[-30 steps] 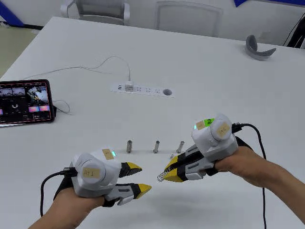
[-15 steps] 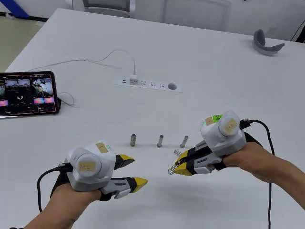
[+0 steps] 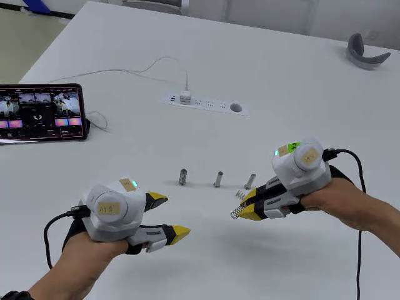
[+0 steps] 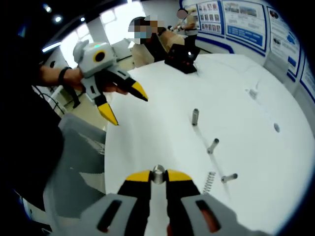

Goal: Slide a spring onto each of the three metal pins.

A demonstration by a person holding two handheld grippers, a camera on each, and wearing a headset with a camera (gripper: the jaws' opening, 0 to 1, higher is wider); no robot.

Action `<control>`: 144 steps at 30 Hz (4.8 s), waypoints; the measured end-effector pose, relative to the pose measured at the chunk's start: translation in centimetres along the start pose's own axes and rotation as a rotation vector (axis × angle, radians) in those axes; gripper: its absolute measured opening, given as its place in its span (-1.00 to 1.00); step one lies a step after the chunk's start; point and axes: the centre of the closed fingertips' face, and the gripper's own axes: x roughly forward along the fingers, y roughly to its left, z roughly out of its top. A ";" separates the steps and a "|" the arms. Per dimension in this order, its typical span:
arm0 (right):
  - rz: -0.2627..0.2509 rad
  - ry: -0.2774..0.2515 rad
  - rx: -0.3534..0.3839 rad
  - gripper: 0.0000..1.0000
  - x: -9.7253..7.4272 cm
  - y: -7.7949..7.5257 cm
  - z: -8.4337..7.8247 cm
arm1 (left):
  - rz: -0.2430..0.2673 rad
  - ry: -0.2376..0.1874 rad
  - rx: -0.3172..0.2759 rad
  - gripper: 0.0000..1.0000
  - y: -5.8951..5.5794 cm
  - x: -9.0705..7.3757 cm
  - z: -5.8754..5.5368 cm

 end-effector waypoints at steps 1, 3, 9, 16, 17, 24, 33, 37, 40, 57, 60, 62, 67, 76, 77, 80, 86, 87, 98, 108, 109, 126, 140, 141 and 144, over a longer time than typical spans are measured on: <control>-0.001 0.002 -0.001 -0.75 0.0 -0.1 0.0 | 0.004 0.001 -0.004 0.04 0.1 -0.1 -0.1; -0.005 0.007 -0.005 -0.75 0.1 -0.5 0.1 | 0.010 0.002 -0.012 0.06 0.2 -0.2 -0.3; -0.017 0.025 -0.017 -0.75 0.3 -1.6 0.4 | 0.040 0.004 -0.040 0.15 1.0 -0.7 -0.9; -0.018 0.035 -0.027 -0.75 0.6 -3.0 1.0 | 0.070 0.004 -0.074 0.24 2.1 -1.3 -1.5; -0.021 0.042 -0.033 -0.75 0.7 -3.2 1.0 | 0.075 0.007 -0.083 0.27 2.2 -1.4 -1.7; -0.030 0.038 -0.027 -0.75 0.8 -4.7 1.4 | 0.092 0.015 -0.098 0.32 2.8 -1.7 -2.3; -0.059 0.047 -0.023 -0.75 1.2 -6.9 2.1 | 0.107 0.020 -0.133 0.42 2.9 -2.0 -3.1; -0.064 0.053 -0.029 -0.75 1.4 -7.4 2.4 | 0.111 0.023 -0.143 0.43 2.9 -2.1 -3.4; -0.071 0.062 -0.035 -0.75 1.5 -8.0 2.7 | 0.115 0.022 -0.149 0.43 3.1 -2.2 -3.4; -0.077 0.082 -0.050 -0.75 2.8 -9.5 3.5 | 0.132 0.020 -0.169 0.47 4.0 -2.7 -3.5; -0.076 0.092 -0.054 -0.75 2.9 -9.7 3.4 | 0.126 0.021 -0.172 0.46 3.8 -2.6 -3.5; -0.077 0.096 -0.058 -0.75 3.0 -9.8 3.4 | 0.124 0.019 -0.172 0.46 3.7 -2.6 -3.5; -0.078 0.111 -0.067 -0.75 3.3 -10.0 3.2 | 0.123 0.017 -0.176 0.45 3.8 -2.5 -3.4; -0.075 0.122 -0.080 -0.75 4.1 -10.5 3.4 | 0.121 0.018 -0.177 0.45 3.8 -2.7 -3.5; -0.073 0.124 -0.082 -0.75 4.2 -10.4 3.5 | 0.121 0.019 -0.176 0.45 3.8 -2.8 -3.5; -0.069 0.126 -0.086 -0.75 4.6 -10.4 3.6 | 0.122 0.018 -0.177 0.45 3.8 -2.9 -3.5; -0.060 0.150 -0.109 -0.75 5.3 -10.4 3.3 | 0.120 0.021 -0.180 0.44 3.8 -2.9 -3.7; -0.060 0.152 -0.110 -0.75 5.4 -10.5 3.2 | 0.120 0.022 -0.179 0.44 3.8 -3.0 -3.7; -0.052 0.176 -0.127 -0.75 6.4 -10.6 2.6 | 0.125 0.025 -0.181 0.44 4.0 -3.2 -3.8; -0.051 0.186 -0.134 -0.74 7.1 -10.6 2.1 | 0.129 0.026 -0.182 0.44 4.0 -3.2 -3.8; -0.050 0.187 -0.134 -0.74 7.2 -10.5 2.0 | 0.128 0.026 -0.183 0.44 4.0 -3.2 -3.8; -0.056 0.196 -0.133 -0.73 8.0 -10.7 1.1 | 0.126 0.023 -0.185 0.43 3.8 -3.2 -3.6; -0.095 0.161 -0.082 -0.32 6.7 -11.3 1.0 | 0.123 0.019 -0.175 0.43 3.8 -3.2 -3.2; -0.099 0.156 -0.075 -0.27 6.7 -11.4 0.9 | 0.123 0.019 -0.174 0.43 3.7 -3.2 -3.1; -0.113 0.140 -0.055 -0.16 6.2 -11.4 0.9 | 0.121 0.015 -0.172 0.43 3.6 -3.2 -2.9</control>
